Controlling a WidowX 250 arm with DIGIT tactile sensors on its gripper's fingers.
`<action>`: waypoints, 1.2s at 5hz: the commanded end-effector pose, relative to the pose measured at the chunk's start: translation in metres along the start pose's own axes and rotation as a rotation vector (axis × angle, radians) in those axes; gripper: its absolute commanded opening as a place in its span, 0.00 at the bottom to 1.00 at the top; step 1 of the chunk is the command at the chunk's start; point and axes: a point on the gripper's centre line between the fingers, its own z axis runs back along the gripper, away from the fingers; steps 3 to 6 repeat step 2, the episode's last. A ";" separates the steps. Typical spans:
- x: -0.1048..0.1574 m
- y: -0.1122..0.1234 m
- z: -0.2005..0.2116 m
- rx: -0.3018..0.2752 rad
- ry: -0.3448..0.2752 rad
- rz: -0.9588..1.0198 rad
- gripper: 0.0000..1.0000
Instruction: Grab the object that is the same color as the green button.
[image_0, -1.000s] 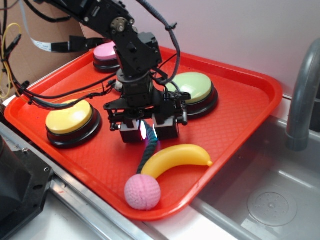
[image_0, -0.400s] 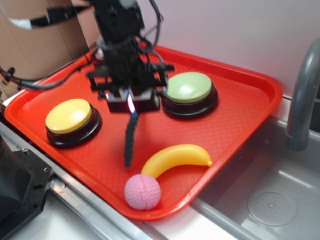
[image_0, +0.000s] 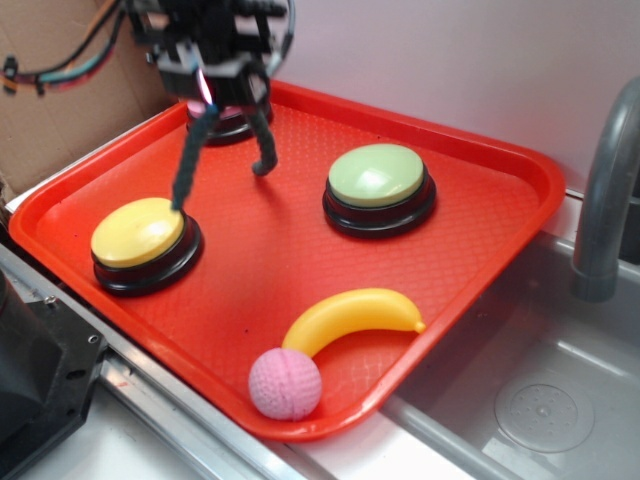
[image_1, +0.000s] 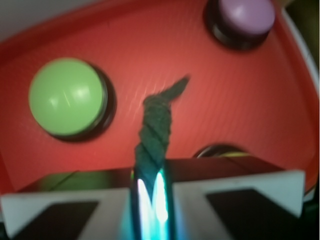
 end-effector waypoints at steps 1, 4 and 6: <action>0.042 0.019 0.038 0.026 -0.116 -0.089 0.00; 0.049 0.026 0.040 0.029 -0.099 -0.104 0.00; 0.049 0.026 0.040 0.029 -0.099 -0.104 0.00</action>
